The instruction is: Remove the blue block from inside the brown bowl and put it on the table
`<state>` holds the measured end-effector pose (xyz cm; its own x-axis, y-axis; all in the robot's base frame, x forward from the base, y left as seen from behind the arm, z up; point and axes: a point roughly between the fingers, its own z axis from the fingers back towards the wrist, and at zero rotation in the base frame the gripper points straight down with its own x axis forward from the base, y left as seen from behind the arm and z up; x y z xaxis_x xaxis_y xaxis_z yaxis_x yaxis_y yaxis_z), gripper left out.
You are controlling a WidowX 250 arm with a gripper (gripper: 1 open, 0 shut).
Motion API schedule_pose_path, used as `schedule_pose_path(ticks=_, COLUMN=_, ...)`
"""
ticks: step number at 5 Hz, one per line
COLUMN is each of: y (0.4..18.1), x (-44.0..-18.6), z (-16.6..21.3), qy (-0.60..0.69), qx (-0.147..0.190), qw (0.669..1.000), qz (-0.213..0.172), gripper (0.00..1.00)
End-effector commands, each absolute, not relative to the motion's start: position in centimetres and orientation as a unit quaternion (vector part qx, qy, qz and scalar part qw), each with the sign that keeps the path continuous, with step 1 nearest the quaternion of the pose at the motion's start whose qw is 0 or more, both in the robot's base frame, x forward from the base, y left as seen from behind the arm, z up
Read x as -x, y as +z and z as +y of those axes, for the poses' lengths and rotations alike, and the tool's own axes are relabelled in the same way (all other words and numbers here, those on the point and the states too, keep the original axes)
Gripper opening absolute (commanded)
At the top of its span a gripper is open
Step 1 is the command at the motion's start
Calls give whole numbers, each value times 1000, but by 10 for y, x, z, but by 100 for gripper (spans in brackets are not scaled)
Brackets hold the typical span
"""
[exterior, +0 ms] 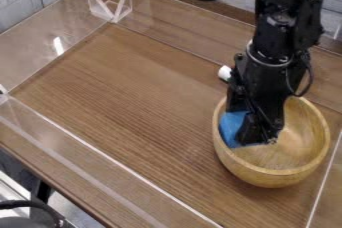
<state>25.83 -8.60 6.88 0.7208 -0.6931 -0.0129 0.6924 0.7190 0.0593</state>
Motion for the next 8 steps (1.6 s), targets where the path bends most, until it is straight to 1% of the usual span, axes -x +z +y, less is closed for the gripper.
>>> schedule_pose_path(ticks=1, y=95, x=-268, z=-84, qy=-370, qx=-34, qw=927, qz=-51, gripper=0)
schedule_pose_path(ticks=3, y=100, x=-266, z=-77, qy=-372, qx=-38, qw=926, qz=-56, gripper=0)
schedule_pose_path(ticks=6, y=108, x=-260, z=-55, qy=-387, qx=-54, qw=918, qz=-62, gripper=0)
schedule_pose_path(ticks=8, y=113, x=-257, z=-47, qy=-381, qx=-64, qw=920, qz=-63, gripper=0)
